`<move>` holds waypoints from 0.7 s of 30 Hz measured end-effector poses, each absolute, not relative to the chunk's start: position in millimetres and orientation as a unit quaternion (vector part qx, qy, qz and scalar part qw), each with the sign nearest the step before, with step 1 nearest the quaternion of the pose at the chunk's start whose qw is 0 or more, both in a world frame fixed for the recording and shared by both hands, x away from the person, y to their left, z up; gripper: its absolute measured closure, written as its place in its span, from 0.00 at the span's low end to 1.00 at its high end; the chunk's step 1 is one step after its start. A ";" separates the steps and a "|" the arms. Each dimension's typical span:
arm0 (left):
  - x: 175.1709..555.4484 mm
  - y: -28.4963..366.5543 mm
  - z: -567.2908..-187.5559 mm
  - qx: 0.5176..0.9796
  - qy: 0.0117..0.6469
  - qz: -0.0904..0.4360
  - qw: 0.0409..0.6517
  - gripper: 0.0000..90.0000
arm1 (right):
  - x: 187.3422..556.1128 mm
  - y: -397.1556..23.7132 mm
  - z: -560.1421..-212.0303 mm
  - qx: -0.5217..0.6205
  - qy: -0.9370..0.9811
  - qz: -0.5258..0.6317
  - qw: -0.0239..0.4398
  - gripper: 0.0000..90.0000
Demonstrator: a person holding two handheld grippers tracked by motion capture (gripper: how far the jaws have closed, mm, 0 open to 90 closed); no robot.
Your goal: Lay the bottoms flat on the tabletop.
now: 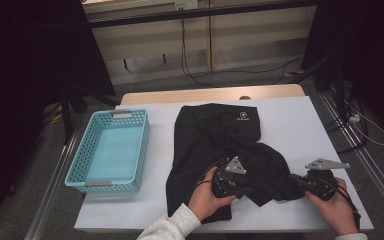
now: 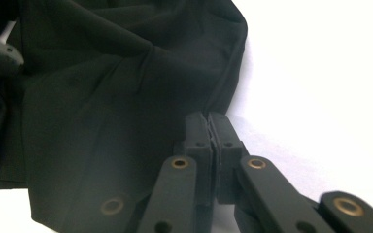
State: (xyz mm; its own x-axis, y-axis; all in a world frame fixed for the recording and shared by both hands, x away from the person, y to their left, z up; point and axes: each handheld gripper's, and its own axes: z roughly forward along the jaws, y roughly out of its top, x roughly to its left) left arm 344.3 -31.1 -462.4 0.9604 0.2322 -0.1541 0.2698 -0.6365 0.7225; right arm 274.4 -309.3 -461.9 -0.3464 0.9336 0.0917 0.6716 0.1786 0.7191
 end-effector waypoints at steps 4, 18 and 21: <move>343.9 -31.7 -462.8 0.905 0.134 -0.032 0.403 0.94 | 274.0 -309.0 -462.1 0.539 0.744 0.348 0.187 0.99; 341.4 -16.1 -451.3 0.900 0.134 -0.073 0.409 0.98 | 262.5 -306.0 -456.3 0.535 0.750 0.353 0.162 0.99; 339.3 -13.0 -449.3 0.897 0.128 -0.083 0.415 0.97 | 252.8 -307.3 -453.7 0.536 0.751 0.353 0.157 0.99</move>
